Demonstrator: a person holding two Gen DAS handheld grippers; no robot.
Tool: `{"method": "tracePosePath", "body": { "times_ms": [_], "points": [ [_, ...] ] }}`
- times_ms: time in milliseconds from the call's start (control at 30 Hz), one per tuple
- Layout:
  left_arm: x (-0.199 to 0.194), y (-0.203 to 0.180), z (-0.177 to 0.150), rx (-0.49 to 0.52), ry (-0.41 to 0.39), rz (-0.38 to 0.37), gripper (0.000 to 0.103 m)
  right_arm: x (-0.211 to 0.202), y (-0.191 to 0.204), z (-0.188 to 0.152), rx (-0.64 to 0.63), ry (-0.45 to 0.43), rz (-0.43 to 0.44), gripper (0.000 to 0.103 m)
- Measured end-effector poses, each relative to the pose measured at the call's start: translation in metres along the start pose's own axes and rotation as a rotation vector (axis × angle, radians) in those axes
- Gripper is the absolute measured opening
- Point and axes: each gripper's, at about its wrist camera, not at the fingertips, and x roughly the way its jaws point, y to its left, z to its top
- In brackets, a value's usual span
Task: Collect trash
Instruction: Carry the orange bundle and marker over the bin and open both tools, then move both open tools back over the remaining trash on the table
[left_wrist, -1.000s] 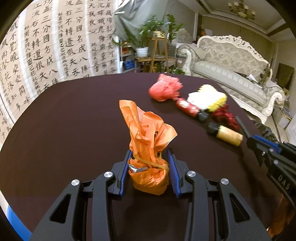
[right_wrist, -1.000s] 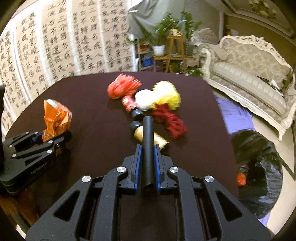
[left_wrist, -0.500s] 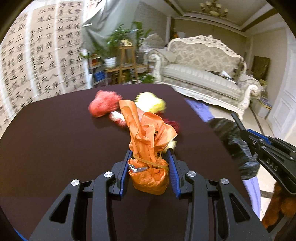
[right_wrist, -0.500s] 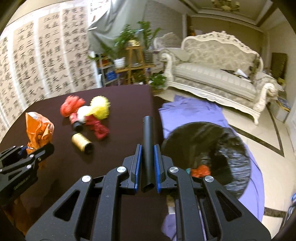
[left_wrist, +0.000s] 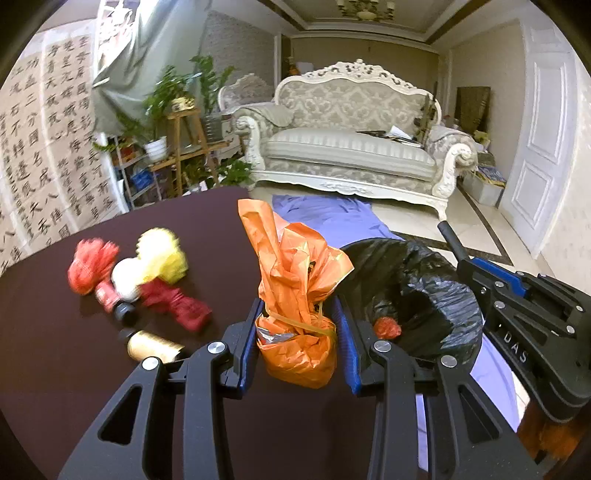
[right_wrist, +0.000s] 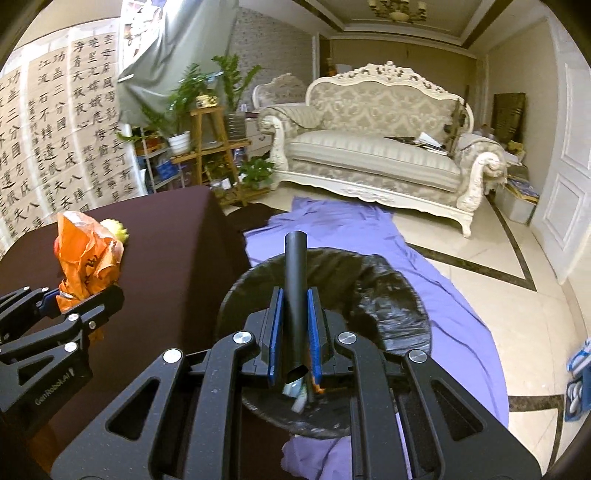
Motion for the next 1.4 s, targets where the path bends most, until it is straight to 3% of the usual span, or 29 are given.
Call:
{"method": "tracePosePath", "body": {
  "times_ms": [733, 833, 900, 1067, 1400],
  "points": [
    [0.072, -0.057, 0.027, 0.109, 0.074, -0.018, 0.038, 0.043, -0.049, 0.002, 0.080, 0.038, -0.024, 0.014],
    [0.075, -0.061, 0.024, 0.127, 0.088, -0.018, 0.047, 0.045, -0.053, 0.001, 0.089, 0.040, -0.029, 0.019],
    [0.074, -0.061, 0.022, 0.130, 0.082, 0.002, 0.062, 0.044, -0.055, 0.000, 0.094, 0.035, -0.038, 0.032],
    [0.073, -0.054, 0.023, 0.105, 0.084, 0.013, 0.068, 0.045, -0.059, -0.001, 0.104, 0.041, -0.053, 0.034],
    [0.053, -0.033, 0.018, 0.053, 0.088, 0.052, 0.070, 0.039, -0.049, -0.002, 0.093, 0.051, -0.033, 0.040]
  ]
}}
